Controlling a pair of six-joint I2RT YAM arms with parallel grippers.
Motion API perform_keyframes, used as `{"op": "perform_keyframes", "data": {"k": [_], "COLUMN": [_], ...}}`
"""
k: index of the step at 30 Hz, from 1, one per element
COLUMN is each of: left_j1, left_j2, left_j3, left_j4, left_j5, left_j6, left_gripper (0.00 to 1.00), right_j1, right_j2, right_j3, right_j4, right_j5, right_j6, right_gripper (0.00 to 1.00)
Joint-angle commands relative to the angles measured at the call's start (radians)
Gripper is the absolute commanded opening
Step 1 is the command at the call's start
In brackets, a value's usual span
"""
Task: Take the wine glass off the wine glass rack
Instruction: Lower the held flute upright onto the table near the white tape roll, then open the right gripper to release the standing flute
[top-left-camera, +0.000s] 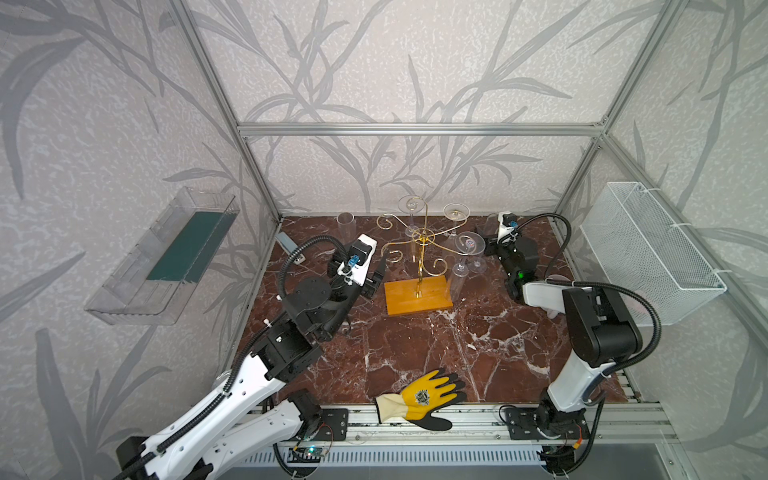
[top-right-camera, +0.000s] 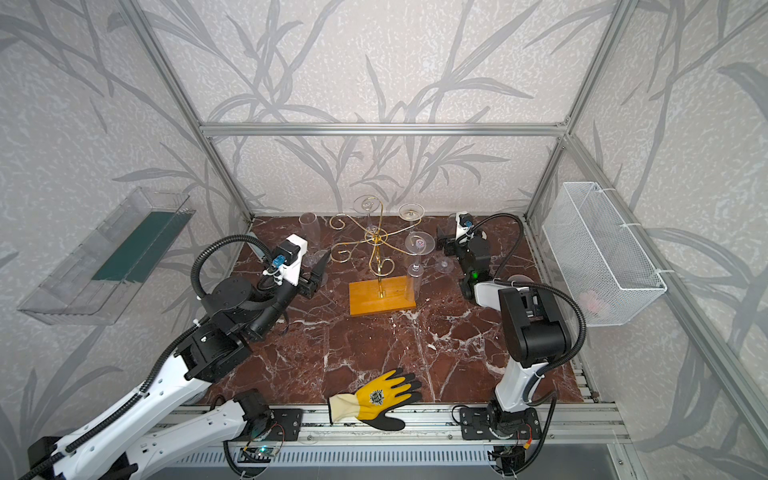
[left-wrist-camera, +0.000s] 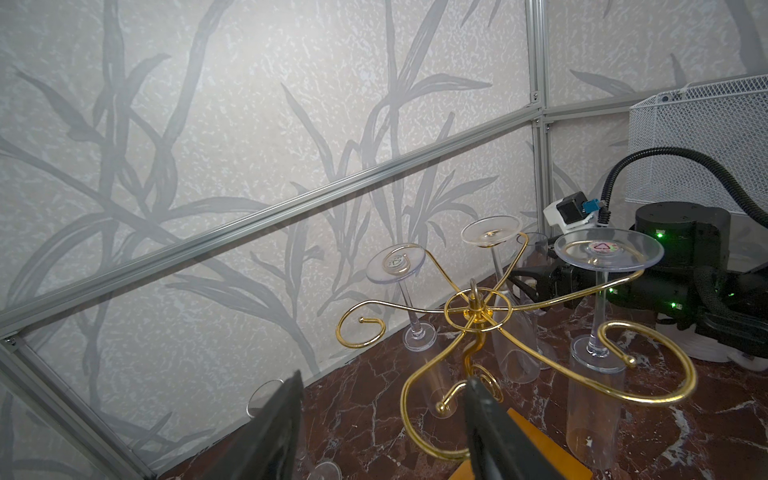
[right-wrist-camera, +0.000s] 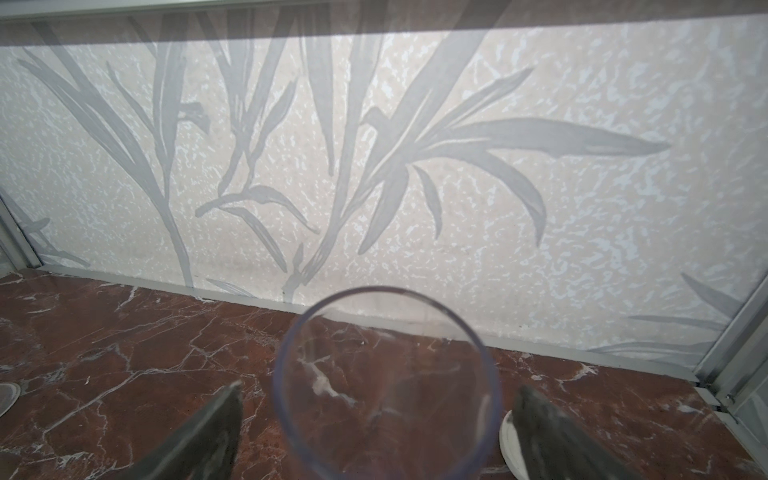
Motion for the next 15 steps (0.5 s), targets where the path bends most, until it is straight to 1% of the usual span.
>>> {"op": "perform_keyframes", "data": {"k": [1,9,13,15], "left_j1": [0.008,0.014,0.013,0.014], "left_j2": [-0.018,-0.045,-0.08,-0.1], "left_j3": [0.039,0.036,-0.004,-0.022], "left_j4": [-0.007,-0.016,0.005,0.018], "left_j5": [0.028,0.058,0.049,0.038], "left_j6": [-0.017,-0.04,-0.063,-0.073], "left_gripper": [0.64,0.64,0.64,0.64], "right_j1": [-0.009,-0.024,-0.024,-0.025], "right_j2": [-0.09,-0.234,-0.323,-0.387], "right_j3": [-0.021,-0.077,-0.056,-0.056], "right_j4": [-0.011,-0.12,-0.348,-0.448], "right_j5": [0.026,0.06,0.127,0.152], "right_j6": [-0.009,-0.008,0.039,0.083], "right_gripper": [0.99,0.99,0.99,0.99]}}
